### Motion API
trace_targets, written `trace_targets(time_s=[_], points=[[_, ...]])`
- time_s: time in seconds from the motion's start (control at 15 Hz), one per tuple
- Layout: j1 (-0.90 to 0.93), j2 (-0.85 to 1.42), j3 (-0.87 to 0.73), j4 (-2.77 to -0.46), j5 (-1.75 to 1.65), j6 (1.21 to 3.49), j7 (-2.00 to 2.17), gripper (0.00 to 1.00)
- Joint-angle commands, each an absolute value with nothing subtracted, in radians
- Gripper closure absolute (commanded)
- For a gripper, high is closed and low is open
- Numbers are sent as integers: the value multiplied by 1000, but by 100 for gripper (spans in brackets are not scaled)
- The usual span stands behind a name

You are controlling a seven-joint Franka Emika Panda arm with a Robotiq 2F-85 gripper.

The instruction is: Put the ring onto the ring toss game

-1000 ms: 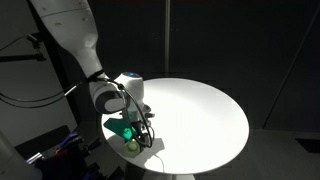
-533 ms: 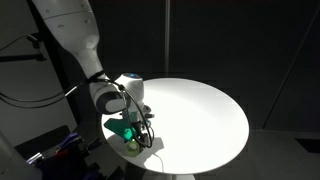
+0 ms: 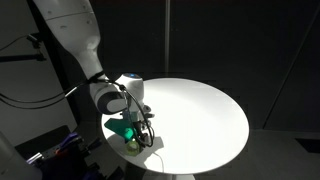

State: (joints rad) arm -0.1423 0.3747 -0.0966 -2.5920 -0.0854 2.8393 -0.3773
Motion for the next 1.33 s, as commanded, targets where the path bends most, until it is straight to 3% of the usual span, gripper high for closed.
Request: trace_targets(time_s=[0.0,0.13,0.87,1.27], points=[[-139,383,-99,-2576,-122,2841,-335,34],[-142,380,-96,-2575,-120,2840,-336,51],[-154,280,-85,-2567,-102,2789,-349,51],[-174,190,-50,-2529,-41,2650,-395,51]])
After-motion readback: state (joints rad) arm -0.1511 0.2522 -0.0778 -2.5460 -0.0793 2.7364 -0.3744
